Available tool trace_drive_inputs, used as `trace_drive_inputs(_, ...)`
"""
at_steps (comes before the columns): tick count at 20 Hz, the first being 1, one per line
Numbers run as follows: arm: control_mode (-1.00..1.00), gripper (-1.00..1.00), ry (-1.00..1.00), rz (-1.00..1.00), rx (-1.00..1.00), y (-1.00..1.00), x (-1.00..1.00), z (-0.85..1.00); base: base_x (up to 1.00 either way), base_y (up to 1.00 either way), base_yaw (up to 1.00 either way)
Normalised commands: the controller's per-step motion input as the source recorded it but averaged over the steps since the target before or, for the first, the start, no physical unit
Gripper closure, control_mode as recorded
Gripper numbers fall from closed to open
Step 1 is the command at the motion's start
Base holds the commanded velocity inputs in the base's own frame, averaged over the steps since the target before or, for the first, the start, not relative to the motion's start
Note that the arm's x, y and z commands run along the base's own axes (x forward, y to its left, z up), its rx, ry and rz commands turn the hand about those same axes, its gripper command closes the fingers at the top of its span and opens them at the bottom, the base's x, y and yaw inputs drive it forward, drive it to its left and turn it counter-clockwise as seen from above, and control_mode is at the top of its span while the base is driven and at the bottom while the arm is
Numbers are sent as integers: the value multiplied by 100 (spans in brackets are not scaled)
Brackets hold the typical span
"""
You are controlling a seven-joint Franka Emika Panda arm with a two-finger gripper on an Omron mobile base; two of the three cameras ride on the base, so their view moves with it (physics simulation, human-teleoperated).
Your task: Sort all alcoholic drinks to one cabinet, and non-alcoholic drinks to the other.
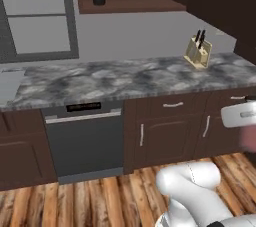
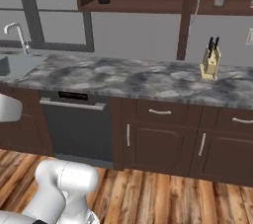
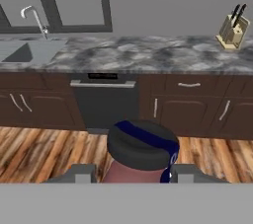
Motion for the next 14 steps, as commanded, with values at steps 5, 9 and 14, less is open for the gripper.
trace_drive_inputs(5, 100, 100, 0, 0, 0, 0, 0, 0, 50, 26, -1)
trace_drive_inputs(9, 100, 100, 0, 0, 0, 0, 0, 0, 88, 1, 0)
trace_drive_inputs(14, 100, 100, 0, 0, 0, 0, 0, 0, 79, 12, 0)
